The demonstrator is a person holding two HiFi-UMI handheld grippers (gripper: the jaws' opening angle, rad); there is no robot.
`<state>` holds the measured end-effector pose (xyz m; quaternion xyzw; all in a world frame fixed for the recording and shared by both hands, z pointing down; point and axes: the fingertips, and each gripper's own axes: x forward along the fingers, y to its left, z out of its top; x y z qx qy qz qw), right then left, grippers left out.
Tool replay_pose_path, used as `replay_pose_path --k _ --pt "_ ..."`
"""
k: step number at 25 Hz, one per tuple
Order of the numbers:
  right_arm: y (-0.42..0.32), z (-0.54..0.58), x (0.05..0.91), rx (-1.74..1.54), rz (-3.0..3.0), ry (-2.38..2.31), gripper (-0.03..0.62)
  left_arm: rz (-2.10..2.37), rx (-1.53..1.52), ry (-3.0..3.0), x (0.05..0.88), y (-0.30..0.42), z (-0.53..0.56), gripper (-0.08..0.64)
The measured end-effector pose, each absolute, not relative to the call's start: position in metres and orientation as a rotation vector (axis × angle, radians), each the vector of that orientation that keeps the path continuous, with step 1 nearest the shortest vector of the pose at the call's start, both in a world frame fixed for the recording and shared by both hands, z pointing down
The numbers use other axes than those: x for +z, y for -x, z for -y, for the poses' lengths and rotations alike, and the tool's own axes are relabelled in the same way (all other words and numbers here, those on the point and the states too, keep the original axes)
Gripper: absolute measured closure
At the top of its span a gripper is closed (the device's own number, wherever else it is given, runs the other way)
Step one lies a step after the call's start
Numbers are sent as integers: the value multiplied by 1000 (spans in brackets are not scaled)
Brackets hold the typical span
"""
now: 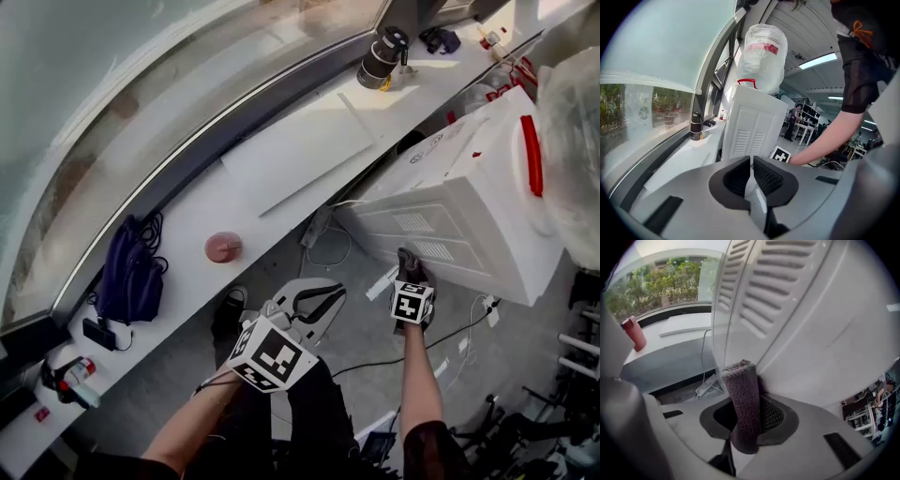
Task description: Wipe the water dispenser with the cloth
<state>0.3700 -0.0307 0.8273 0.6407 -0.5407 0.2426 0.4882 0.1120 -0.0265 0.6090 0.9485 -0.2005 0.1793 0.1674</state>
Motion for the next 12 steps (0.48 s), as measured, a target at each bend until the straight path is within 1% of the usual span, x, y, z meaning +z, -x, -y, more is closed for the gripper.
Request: replay_pose_path --k 6,9,12 --pt "-380 31 882 772 1196 -1600 486 590 553 -2658 636 -97 21 529" --pt "-375 28 884 810 1165 -1563 486 589 570 -2650 639 -93 17 529" --pt "-365 29 869 782 1224 -1561 486 588 581 -2654 631 -92 14 529"
